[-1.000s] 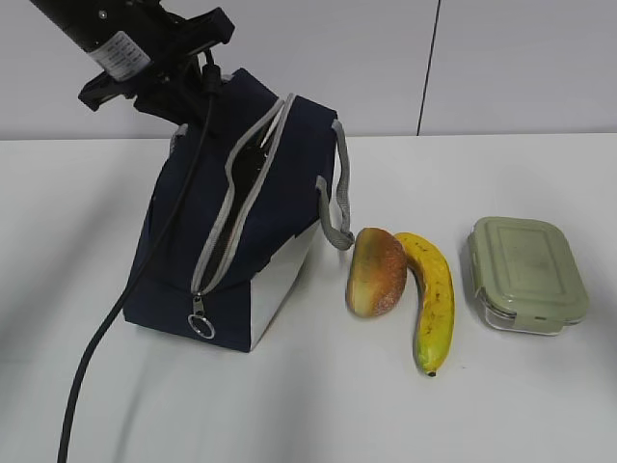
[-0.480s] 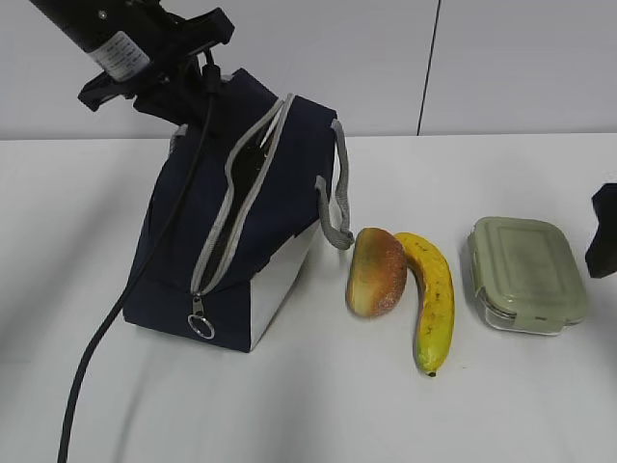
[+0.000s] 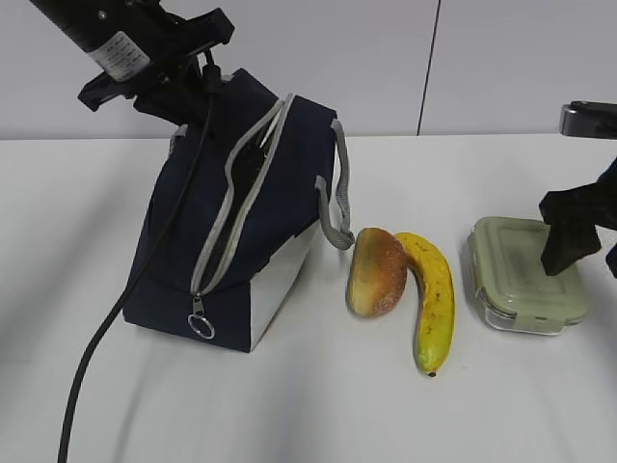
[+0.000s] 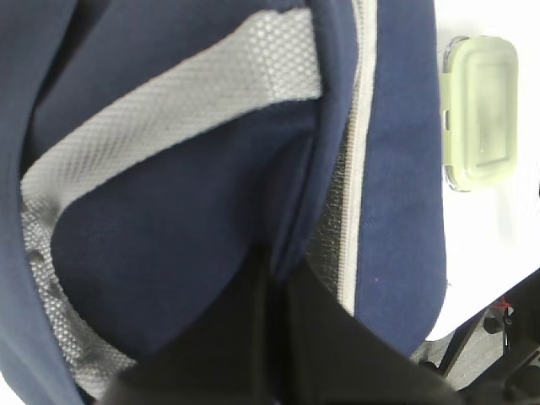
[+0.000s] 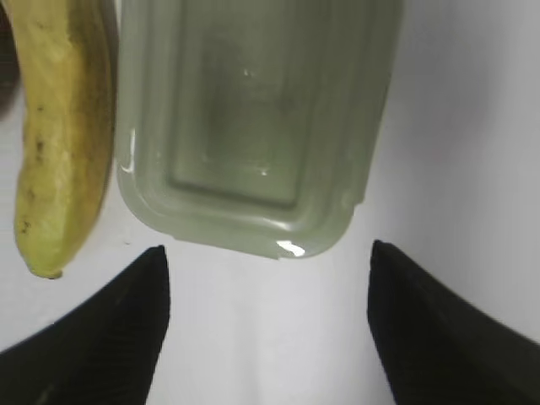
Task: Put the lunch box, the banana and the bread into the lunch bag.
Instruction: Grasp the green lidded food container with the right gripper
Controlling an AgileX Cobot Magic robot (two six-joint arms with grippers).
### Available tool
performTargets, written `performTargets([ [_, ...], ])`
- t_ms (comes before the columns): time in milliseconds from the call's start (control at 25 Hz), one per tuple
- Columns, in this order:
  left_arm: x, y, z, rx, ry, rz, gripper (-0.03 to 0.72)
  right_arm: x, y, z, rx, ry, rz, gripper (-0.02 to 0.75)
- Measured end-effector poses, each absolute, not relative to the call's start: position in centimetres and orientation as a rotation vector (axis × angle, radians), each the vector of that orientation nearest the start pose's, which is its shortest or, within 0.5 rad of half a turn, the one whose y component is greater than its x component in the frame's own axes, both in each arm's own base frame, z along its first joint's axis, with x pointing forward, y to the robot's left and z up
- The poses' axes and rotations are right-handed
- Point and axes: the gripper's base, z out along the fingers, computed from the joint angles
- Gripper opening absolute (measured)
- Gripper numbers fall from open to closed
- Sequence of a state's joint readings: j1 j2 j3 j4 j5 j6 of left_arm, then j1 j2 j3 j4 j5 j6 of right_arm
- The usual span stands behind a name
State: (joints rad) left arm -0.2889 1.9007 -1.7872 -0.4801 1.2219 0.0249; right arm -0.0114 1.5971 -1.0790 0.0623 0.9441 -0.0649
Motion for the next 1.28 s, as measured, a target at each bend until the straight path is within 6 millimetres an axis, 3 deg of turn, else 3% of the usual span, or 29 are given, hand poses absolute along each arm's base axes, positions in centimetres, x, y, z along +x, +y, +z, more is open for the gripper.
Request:
performTargets([
  [280,38.0,-15.4,31.6,0.312,2.783,-0.723,0.000,31.6,-3.2,21.8,0.067,2.902,0.369,0.539],
  [480,38.0,-15.3,31.6,0.330,2.778,-0.717,0.000,31.8,-6.0,21.2,0.061,2.840,0.479,0.539],
  [760,38.0,-15.3,31.6,0.341,2.777,-0.714,0.000,32.1,-9.4,18.3,0.078,2.776,0.727,0.538],
  [1000,38.0,-15.3,31.6,0.346,2.778,-0.714,0.000,32.8,-9.7,14.9,0.036,2.731,0.945,0.538],
  [1280,38.0,-15.3,31.6,0.349,2.776,-0.714,0.000,33.6,-9.7,13.8,-0.006,2.689,1.000,0.538],
])
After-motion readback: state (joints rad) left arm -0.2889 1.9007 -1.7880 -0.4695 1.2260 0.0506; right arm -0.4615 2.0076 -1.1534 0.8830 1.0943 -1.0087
